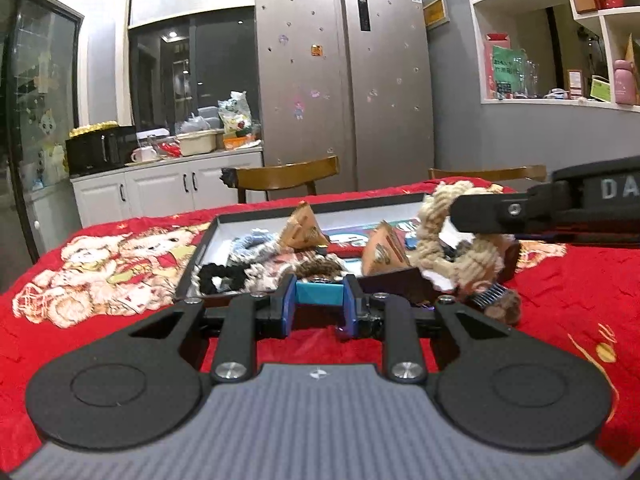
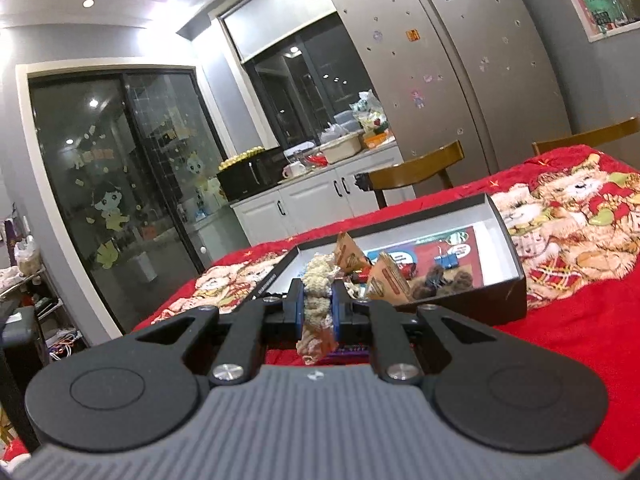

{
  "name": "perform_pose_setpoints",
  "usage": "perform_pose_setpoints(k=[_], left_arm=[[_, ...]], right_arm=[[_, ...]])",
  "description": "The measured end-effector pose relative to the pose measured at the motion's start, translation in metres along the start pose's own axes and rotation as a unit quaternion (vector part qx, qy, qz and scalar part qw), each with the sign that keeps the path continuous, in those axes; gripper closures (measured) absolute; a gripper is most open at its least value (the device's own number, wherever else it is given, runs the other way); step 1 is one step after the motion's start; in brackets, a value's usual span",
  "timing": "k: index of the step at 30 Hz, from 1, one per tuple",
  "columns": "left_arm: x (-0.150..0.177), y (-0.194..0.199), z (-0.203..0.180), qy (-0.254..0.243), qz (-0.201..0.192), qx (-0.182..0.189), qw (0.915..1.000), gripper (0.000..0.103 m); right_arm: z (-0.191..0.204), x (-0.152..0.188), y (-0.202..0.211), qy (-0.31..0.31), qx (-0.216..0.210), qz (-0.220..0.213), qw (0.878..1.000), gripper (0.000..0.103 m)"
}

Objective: Organize objects
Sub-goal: 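Lift the blue clip and cream scrunchie and carry both over the black box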

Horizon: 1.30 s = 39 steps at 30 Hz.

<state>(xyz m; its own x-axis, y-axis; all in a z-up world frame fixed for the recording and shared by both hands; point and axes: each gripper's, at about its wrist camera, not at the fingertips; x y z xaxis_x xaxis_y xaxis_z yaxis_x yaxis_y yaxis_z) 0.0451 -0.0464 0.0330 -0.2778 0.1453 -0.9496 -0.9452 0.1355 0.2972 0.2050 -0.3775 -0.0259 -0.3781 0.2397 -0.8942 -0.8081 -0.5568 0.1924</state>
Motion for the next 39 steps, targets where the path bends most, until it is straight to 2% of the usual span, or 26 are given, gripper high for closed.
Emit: perform_pose_setpoints(k=[4,9,14,19,23,27,31,39], left_arm=[[-0.009,-0.003,0.007,0.02,0.002,-0.001,0.9998,0.074],[-0.036,0.003,0.017,0.019,-0.022,-0.01,0.9995,0.074],[-0.079,0.011,0.02,0.0,-0.062,-0.014,0.9979,0.074],[-0.12,0.002,0.02,0.007,-0.084,-0.003,0.9964,0.074],[-0.142,-0.028,0.015,0.021,-0.077,0.003,0.9968,0.074],[-0.153,-0.07,0.004,0.025,-0.051,0.003,0.9984,0.074],[-0.158,-0.11,-0.011,0.023,-0.025,-0.012,0.9993,0.074],[-0.16,-0.178,-0.021,0.045,0.012,-0.01,0.9989,0.074]], right_arm=[[0.001,-0.006,0.001,0.008,0.005,-0.01,1.0,0.087],[0.009,-0.023,-0.001,0.022,0.023,-0.016,0.999,0.087],[0.02,-0.058,-0.006,0.028,0.05,-0.002,0.998,0.087],[0.017,-0.104,-0.019,-0.003,0.04,0.013,0.999,0.087],[0.009,-0.13,-0.036,-0.012,0.059,0.017,0.998,0.087],[-0.006,-0.146,-0.058,-0.022,0.066,0.023,0.997,0.087],[-0.027,-0.153,-0.083,-0.037,0.075,0.032,0.996,0.087],[-0.067,-0.151,-0.119,-0.052,0.084,0.039,0.994,0.087]])
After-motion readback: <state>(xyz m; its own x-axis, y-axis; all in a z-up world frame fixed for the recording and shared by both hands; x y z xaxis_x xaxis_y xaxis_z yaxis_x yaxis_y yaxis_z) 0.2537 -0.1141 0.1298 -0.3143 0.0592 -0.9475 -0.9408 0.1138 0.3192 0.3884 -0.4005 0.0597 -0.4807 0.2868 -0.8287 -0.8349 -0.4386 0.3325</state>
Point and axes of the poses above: each gripper's, at about its wrist camera, not at the fingertips, and y roughly against the way its jaws point, z to its left, x to its underside, and after that the axes turned 3 degrees about -x, right-handed
